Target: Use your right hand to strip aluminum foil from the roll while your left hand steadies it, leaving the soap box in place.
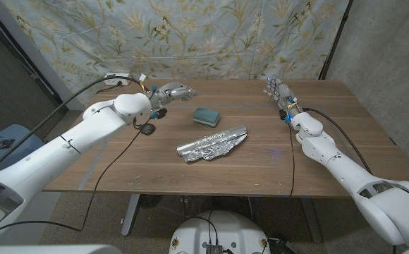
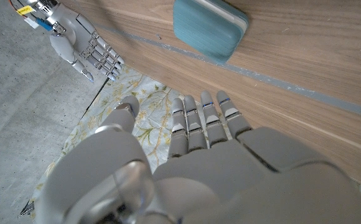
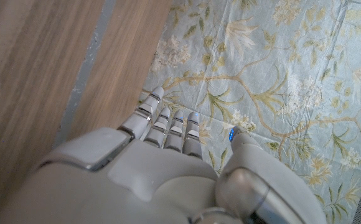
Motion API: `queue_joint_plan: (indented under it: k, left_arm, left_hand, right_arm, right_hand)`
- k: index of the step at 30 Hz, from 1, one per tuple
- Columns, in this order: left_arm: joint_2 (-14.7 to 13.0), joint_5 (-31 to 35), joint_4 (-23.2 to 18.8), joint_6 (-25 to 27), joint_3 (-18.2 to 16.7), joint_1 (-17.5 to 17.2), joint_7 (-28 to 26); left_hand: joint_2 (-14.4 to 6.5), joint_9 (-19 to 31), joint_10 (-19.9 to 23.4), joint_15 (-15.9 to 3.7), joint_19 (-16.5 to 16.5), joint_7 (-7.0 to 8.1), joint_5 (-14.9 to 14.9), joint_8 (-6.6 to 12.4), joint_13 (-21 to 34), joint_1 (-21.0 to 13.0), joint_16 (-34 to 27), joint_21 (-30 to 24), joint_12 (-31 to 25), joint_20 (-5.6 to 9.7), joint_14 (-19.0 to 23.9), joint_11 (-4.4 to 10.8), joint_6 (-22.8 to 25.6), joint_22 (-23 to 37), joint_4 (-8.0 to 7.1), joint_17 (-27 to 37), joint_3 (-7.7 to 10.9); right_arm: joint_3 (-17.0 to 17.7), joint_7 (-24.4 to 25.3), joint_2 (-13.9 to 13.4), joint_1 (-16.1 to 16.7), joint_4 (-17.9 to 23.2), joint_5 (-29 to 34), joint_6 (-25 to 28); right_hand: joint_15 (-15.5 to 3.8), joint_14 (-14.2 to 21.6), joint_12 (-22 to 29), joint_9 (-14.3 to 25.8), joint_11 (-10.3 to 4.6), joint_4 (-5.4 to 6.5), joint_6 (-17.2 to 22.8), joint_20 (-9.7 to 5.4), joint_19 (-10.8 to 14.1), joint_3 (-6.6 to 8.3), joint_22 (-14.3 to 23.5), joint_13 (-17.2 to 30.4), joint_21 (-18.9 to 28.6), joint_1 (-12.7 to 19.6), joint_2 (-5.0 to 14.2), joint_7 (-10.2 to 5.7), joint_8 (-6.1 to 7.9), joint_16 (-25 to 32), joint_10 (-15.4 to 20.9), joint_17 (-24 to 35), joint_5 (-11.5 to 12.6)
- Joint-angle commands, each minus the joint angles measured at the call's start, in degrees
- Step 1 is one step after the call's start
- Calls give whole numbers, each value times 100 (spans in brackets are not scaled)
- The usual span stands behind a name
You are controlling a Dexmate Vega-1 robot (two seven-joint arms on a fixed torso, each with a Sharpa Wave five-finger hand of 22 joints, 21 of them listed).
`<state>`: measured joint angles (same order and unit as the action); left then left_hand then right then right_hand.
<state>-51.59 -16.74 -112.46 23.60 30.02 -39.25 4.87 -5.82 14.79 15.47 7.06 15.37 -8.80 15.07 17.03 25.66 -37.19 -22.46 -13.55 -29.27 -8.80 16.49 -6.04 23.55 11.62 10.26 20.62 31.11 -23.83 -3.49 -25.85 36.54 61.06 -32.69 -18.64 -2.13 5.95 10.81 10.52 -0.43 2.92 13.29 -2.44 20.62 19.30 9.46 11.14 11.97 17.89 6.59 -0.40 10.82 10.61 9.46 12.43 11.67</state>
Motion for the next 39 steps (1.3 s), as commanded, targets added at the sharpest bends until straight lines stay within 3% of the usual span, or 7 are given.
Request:
queue_joint_plan:
  k: [1, 24, 28, 39]
  left_arm:
    - [-125, 161, -312, 431, 114, 96, 41]
    - [-129, 513, -668, 934, 423, 303, 141]
    - [-124, 505, -722, 979, 380, 252, 68]
    - [-112, 817, -856, 1277, 630, 444, 163]
  left_hand:
    - [1, 20, 31, 8, 10, -5, 30, 45, 59, -96, -54, -32, -70, -31, 26, -11, 58, 31, -13, 59, -41]
    - [62, 103, 293, 6, 190, 2, 53, 131, 335, -367, -434, -101, -364, -100, 217, -18, 317, 70, -18, 336, -169]
    - [140, 141, 618, -138, 467, 43, 68, 207, 503, -508, -752, -212, -599, -94, 539, 39, 654, 91, -22, 475, -296]
    - [264, 157, 878, -232, 595, 50, 94, 242, 623, -681, -989, -270, -753, -61, 718, 117, 919, 111, -13, 566, -399]
  right_arm:
    - [27, 28, -91, 45, 168, -6, 108]
    - [-11, -222, -45, -247, -154, -12, 91]
    - [-16, -214, -21, -272, -194, -12, 95]
    - [-37, -212, -32, -396, -294, 50, 115]
  right_hand:
    - [-9, -26, 3, 26, -3, -23, -6, -117, -6, 8, 23, 16, -22, 33, 3, 9, 8, 41, -30, 1, -17]
    - [36, -56, 12, 25, -11, -42, -10, -104, -26, 15, 24, 15, -52, 18, 12, 31, 14, 49, -44, -9, -25]
    - [38, -57, 14, 25, -3, -50, -8, -106, -27, 21, 24, 15, -55, 24, 17, 28, 16, 51, -43, -13, -25]
    - [49, -58, 20, 25, 0, -64, 2, -104, -33, 28, 24, 14, -64, 24, 22, 27, 22, 58, -40, -17, -29]
